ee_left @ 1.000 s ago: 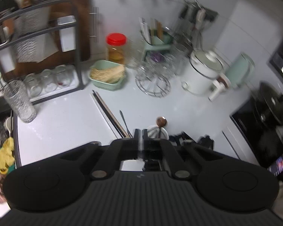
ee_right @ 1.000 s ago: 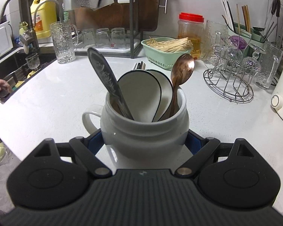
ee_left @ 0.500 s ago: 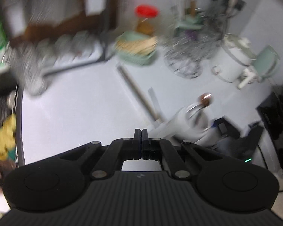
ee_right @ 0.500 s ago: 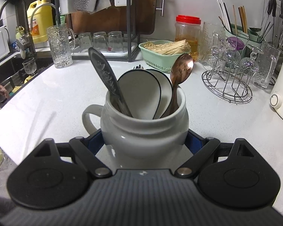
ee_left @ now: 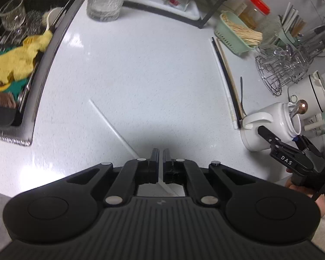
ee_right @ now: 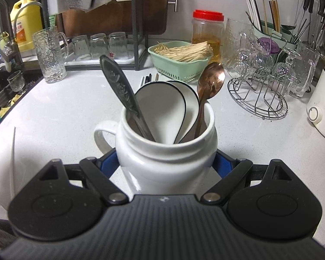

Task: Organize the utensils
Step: 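Move the left tool back to the plain white chopstick, then close the left tool on the plain white chopstick, then slide the white chopstick with the left tool toward the counter edge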

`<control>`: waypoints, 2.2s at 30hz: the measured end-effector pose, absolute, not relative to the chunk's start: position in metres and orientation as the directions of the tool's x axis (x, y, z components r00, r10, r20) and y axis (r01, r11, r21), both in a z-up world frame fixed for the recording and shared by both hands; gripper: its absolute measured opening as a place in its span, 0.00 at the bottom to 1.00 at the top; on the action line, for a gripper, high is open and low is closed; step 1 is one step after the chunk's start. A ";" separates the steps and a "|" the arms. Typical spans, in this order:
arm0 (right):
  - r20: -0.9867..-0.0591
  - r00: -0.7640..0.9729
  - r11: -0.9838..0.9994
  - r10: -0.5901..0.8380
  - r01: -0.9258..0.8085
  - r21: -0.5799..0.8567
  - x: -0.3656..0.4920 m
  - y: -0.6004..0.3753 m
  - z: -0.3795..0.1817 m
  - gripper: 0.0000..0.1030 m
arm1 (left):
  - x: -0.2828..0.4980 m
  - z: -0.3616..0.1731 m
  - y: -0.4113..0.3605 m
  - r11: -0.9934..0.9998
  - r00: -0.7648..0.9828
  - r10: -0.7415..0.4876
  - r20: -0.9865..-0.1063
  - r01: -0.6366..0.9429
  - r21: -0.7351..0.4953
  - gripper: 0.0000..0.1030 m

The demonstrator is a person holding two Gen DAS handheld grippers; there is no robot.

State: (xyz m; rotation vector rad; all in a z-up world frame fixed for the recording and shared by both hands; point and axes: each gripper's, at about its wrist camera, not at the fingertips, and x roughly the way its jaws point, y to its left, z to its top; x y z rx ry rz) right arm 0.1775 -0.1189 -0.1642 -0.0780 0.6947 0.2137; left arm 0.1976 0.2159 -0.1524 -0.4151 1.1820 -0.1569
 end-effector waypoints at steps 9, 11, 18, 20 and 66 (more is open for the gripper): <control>-0.671 0.716 0.965 0.193 -0.263 -0.004 0.185 -0.120 -0.161 0.89 | 0.184 -0.174 0.193 0.913 0.438 -0.213 -0.874 -0.229 -0.337 0.35; -0.669 0.715 0.961 0.203 -0.276 -0.004 0.185 -0.121 -0.161 0.89 | 0.185 -0.175 0.186 0.921 0.464 -0.167 -0.870 -0.242 -0.305 0.34; -0.662 0.714 0.952 0.227 -0.305 -0.002 0.186 -0.124 -0.162 0.89 | 0.199 -0.181 0.165 0.953 0.476 -0.036 -0.879 -0.247 -0.173 0.34; -0.659 0.716 0.951 0.231 -0.309 -0.003 0.185 -0.124 -0.162 0.89 | 0.201 -0.184 0.160 0.963 0.474 0.010 -0.881 -0.241 -0.119 0.34; -0.687 0.677 0.929 0.266 -0.370 -0.005 0.190 -0.123 -0.161 0.89 | 0.130 -0.190 0.156 0.908 0.342 -0.313 -0.886 -0.165 -0.384 0.36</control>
